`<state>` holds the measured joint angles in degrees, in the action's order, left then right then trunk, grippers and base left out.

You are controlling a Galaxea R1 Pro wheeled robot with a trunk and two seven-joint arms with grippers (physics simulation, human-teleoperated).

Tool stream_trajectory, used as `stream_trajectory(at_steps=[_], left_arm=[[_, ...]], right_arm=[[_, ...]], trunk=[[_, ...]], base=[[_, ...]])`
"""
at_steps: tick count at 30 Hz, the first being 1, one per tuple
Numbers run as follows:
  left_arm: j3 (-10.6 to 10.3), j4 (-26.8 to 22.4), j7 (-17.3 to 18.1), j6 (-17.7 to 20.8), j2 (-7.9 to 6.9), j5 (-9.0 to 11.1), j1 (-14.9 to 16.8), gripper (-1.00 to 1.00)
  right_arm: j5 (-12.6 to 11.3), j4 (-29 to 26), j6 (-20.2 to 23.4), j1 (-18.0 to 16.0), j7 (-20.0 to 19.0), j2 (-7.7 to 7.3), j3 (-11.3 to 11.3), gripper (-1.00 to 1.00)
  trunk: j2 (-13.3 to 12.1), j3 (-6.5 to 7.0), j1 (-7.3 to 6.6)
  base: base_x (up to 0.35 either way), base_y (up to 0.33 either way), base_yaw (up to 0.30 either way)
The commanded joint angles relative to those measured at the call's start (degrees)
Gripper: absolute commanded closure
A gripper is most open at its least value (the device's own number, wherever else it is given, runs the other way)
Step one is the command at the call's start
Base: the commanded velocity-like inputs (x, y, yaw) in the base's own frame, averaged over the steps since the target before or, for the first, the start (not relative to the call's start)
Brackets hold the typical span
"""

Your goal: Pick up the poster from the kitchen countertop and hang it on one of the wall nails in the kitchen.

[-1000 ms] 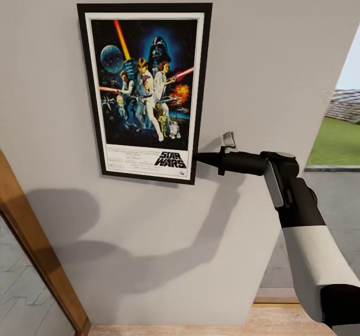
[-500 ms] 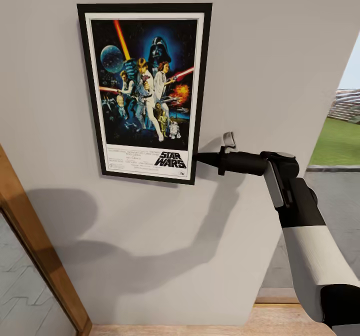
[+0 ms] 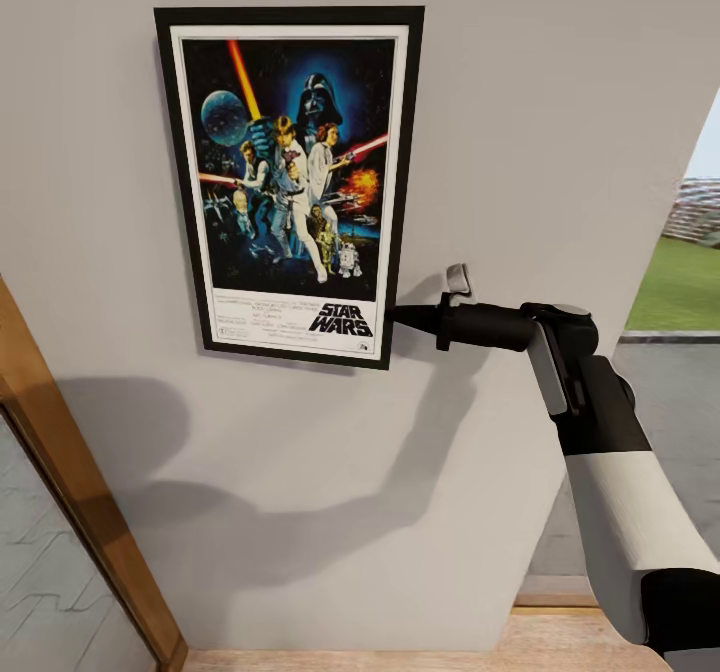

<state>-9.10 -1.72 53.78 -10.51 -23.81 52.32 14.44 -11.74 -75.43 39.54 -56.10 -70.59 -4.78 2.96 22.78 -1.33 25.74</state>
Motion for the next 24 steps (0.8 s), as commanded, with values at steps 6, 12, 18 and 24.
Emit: stream_trajectory(at_steps=[6, 12, 18, 24], left_arm=[[-0.5, 0.0, 0.1, -0.4, -0.01, 0.3, 0.1, -1.00], [-0.5, 0.0, 0.1, -0.4, -0.01, 0.3, 0.1, -1.00], [-0.5, 0.0, 0.1, -0.4, -0.01, 0.3, 0.1, -1.00], [-0.5, 0.0, 0.1, -0.4, -0.01, 0.3, 0.1, -1.00]], right_arm=[[-0.5, 0.0, 0.6, -0.1, -0.1, -0.05, 0.0, 1.00], [-0.5, 0.0, 0.6, -0.1, -0.1, -0.05, 0.0, 1.00], [-0.5, 0.0, 0.6, -0.1, -0.1, -0.05, 0.0, 1.00], [-0.6, 0.0, 0.6, -0.1, -0.1, -0.05, 0.0, 1.00]], trunk=[[0.1, -0.14, 0.04], [0.1, -0.14, 0.04], [0.1, -0.14, 0.04], [0.1, -0.14, 0.04]], base=[[0.000, 0.001, 0.000], [0.000, 0.000, 0.000], [0.000, 0.000, 0.000], [0.000, 0.000, 0.000]])
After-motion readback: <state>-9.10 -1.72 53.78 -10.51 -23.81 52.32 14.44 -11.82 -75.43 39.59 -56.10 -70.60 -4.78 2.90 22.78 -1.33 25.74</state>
